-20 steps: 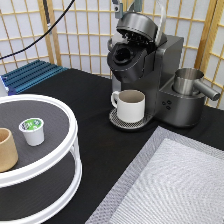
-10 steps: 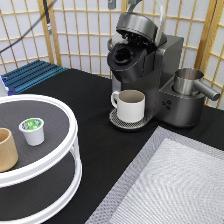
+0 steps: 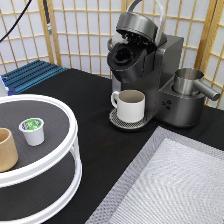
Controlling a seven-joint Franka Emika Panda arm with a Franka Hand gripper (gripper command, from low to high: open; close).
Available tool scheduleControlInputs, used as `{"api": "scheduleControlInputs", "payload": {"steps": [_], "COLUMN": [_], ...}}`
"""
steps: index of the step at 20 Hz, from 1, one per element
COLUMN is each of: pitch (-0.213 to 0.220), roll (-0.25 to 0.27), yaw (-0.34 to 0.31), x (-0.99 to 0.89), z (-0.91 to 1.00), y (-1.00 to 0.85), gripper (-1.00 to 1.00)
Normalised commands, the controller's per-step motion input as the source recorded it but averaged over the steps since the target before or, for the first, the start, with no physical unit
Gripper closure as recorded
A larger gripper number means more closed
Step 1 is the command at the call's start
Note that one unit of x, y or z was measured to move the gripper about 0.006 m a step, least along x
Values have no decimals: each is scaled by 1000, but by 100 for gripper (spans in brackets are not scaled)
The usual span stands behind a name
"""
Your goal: Make coffee
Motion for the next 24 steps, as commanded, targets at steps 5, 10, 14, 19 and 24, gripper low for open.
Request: {"api": "scheduleControlInputs", "payload": {"steps": [5, 10, 14, 19, 24], "pitch": [0, -1, -15, -80, -78], "roll": [116, 102, 50, -9, 0], "yaw": [0, 0, -19, -149, -357], "x": [31, 0, 0, -47, -19], "z": [178, 2, -55, -189, -154], "y": [-1000, -1000, -979, -659, -80], "gripper": [-100, -100, -100, -100, -100]}}
